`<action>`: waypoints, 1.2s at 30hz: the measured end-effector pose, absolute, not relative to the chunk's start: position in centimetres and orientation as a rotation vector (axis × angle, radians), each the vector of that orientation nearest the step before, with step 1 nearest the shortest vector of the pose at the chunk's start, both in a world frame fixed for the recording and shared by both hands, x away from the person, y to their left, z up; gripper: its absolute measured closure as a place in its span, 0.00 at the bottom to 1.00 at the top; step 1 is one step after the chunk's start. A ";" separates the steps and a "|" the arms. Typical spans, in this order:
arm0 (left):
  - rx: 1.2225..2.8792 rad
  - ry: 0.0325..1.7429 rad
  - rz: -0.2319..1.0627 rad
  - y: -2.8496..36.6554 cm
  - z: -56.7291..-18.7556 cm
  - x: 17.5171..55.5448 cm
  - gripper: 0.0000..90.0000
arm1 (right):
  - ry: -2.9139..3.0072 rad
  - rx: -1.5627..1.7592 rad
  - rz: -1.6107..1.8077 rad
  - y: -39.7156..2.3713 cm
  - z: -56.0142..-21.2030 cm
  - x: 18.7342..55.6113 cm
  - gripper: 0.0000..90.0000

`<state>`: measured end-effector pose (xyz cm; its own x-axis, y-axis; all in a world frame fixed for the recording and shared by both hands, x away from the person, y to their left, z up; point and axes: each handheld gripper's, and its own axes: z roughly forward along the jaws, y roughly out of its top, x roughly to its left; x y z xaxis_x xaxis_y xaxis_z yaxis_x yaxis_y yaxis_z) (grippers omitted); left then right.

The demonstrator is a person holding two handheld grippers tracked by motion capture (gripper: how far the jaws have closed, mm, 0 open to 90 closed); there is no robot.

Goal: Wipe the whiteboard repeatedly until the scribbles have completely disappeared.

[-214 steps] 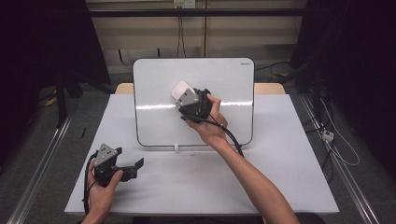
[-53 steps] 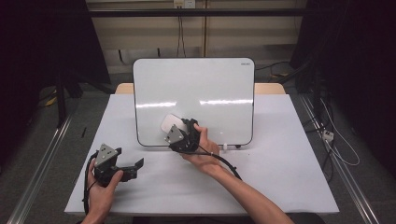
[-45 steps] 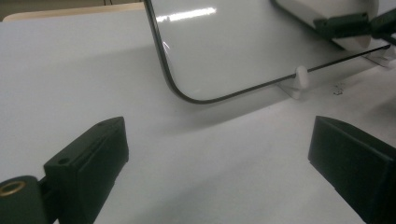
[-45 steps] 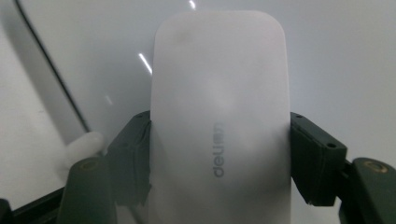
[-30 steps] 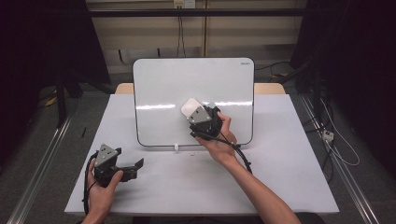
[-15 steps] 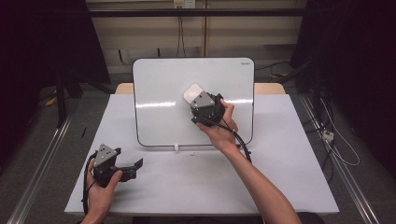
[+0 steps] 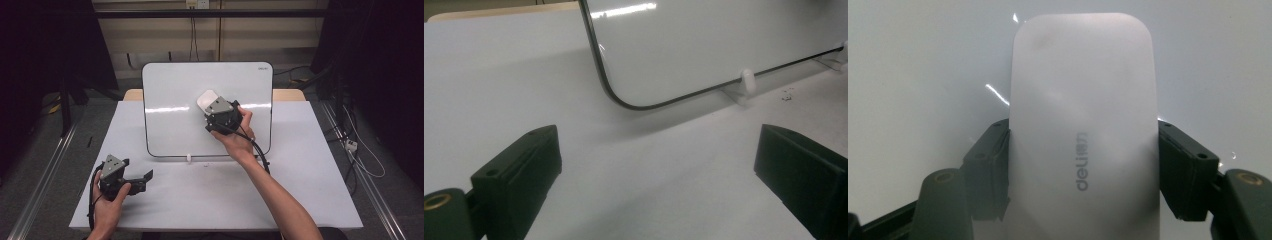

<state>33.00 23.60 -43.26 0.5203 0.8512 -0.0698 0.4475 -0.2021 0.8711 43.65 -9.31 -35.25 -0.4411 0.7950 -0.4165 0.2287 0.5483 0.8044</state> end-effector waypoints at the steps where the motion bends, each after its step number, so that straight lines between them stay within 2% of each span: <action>1: 1.829 1.076 0.543 23.6 -43.3 33.0 0.05 | 1.954 0.835 0.873 -9.4 -35.2 43.7 0.35; 12: 1.836 1.080 0.539 23.7 -43.3 33.0 0.05 | 1.961 0.847 0.903 -9.6 -35.1 43.5 0.35; 19: 1.834 1.077 0.548 23.6 -43.2 33.0 0.05 | 1.943 0.786 0.938 -9.4 -33.8 42.2 0.35; 36: 1.830 1.095 0.527 23.8 -43.6 33.4 0.05 | 1.939 0.847 0.994 -12.3 -34.6 41.6 0.35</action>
<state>33.36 23.78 -43.55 0.5147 0.8530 -0.0866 0.4639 -0.1921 0.8648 41.59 -12.35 -34.57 -0.4715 0.8151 -0.3366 0.2027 0.4717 0.8582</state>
